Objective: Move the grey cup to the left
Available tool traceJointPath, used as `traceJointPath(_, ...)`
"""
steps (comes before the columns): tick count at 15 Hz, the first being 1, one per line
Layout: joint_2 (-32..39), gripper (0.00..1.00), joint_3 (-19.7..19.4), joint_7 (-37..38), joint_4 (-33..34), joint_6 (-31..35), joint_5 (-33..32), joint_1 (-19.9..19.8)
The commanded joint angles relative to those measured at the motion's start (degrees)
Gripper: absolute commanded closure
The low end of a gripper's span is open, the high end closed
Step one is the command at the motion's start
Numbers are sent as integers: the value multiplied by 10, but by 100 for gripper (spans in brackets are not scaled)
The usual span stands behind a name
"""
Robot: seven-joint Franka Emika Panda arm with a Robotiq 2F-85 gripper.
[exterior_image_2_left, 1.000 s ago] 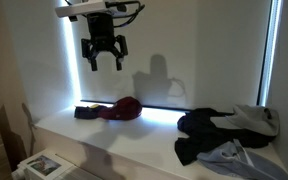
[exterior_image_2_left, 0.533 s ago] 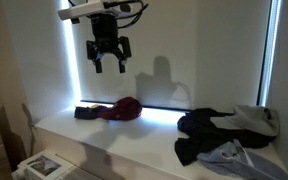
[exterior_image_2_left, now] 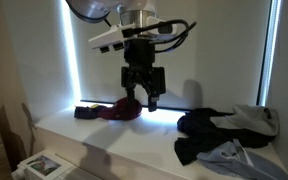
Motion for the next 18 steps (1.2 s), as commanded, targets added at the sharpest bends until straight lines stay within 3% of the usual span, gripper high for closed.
traceJointPath(1, 4, 0, 10, 5, 1, -2, 4, -11)
traceJointPath(2, 5, 0, 10, 10, 1, -2, 5, -11)
traceJointPath(3, 10, 0, 12, 90, 6, 27, 2, -14)
traceJointPath(7, 43, 0, -6, 151, 12, 87, 41, -33)
traceJointPath(13, 127, 0, -53, 200, 7, 211, 99, -92)
traceJointPath(14, 132, 0, -58, 228, 9, 214, 98, -93)
traceJointPath(15, 114, 0, -52, 197, 3, 197, 85, -89)
traceJointPath(18, 129, 0, -60, 223, 5, 209, 86, -94)
